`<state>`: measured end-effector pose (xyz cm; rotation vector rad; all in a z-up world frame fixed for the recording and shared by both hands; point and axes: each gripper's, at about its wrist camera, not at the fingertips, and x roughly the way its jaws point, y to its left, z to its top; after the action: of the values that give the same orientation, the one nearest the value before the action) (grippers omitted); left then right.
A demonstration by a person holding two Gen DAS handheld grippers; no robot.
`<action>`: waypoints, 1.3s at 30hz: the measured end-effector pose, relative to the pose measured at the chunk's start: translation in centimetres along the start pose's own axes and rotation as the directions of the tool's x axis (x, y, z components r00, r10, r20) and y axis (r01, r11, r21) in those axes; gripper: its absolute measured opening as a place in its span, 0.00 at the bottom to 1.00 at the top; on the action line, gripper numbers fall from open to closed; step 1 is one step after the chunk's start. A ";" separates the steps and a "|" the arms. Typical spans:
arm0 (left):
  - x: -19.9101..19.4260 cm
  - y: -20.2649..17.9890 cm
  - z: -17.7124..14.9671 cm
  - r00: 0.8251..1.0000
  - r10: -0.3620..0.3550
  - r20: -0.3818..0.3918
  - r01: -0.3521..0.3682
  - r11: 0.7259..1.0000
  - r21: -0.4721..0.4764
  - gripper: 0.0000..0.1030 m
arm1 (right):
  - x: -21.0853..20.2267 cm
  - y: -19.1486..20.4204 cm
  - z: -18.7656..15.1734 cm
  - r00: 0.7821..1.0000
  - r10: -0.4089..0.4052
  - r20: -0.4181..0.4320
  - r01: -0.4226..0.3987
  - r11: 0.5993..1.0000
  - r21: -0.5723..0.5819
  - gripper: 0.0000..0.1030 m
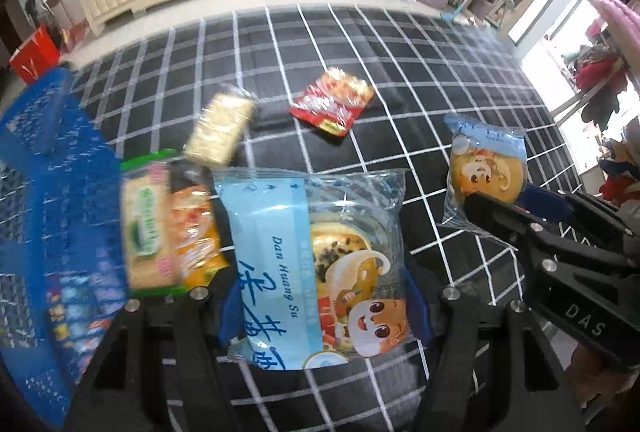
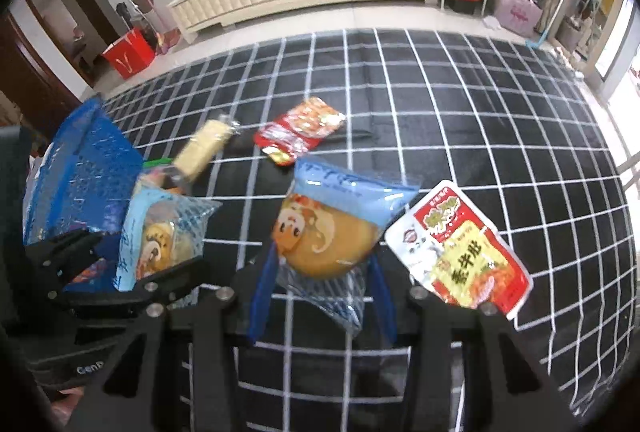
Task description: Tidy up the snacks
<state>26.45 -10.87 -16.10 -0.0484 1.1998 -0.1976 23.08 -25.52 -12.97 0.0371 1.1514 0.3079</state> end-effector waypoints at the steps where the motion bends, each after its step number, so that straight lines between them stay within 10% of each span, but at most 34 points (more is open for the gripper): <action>1: -1.4 0.6 0.0 1.000 -0.002 0.018 0.002 1.000 -0.002 0.61 | -0.7 0.6 -0.1 1.000 0.002 0.010 -0.002 1.000 -0.006 0.47; 20: -18.5 11.2 -5.7 0.954 0.155 0.257 -0.135 0.986 -0.097 0.61 | -9.2 16.3 0.9 0.979 0.149 0.138 -0.113 0.965 -0.238 0.46; 39: -15.6 21.2 -6.3 0.966 0.197 0.165 -0.161 0.965 -0.209 0.61 | -2.6 27.0 2.1 0.976 0.218 -0.003 -0.200 0.892 -0.406 0.10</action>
<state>17.86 13.16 -7.03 -0.1250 1.0278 0.0827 18.08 -0.03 -4.77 -0.1978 1.0232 0.7314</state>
